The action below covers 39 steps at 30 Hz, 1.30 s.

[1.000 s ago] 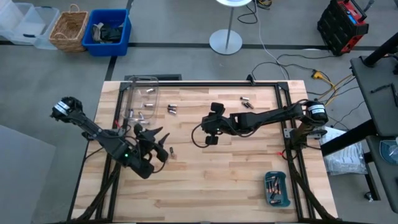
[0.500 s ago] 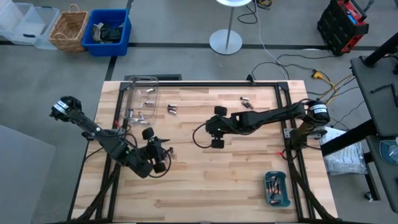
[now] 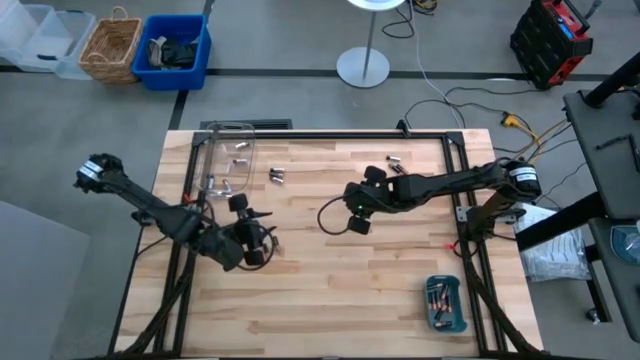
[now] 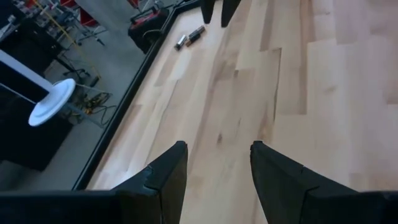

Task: Sort batteries
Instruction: Put the copper and black battery into the blue bin

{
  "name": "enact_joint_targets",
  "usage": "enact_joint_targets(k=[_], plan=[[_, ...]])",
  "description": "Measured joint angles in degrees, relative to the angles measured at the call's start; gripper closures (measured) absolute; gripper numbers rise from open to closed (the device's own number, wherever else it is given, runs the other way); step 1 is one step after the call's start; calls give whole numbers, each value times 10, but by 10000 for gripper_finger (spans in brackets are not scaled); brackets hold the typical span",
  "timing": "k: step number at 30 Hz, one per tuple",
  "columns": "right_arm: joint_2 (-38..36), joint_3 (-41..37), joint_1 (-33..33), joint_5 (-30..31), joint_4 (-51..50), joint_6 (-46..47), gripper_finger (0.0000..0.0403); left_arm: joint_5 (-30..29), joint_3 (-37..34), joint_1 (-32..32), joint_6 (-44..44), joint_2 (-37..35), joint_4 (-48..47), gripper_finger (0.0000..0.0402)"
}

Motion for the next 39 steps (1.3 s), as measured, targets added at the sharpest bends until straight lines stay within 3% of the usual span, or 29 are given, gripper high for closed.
enact_joint_targets(k=[6, 13, 16, 26, 34, 39], plan=[[0, 1, -3, -1, 2, 3, 284, 18, -66, 29, 79, 0, 127, 246], [0, 1, -47, -1, 3, 2, 297, 185, -108, 109, 182, -2, 297, 246], [0, -2, -65, -1, 1, 0, 302, 224, -109, 129, 183, -2, 295, 246], [0, -7, -140, -28, -53, -32, 303, 230, -106, 131, 201, -49, 246, 246], [0, -10, -226, -43, -78, 51, 286, 199, -109, 131, 202, -143, 187, 246], [1, -15, -296, -101, -85, 80, 276, 195, -124, 131, 190, -188, 175, 246]])
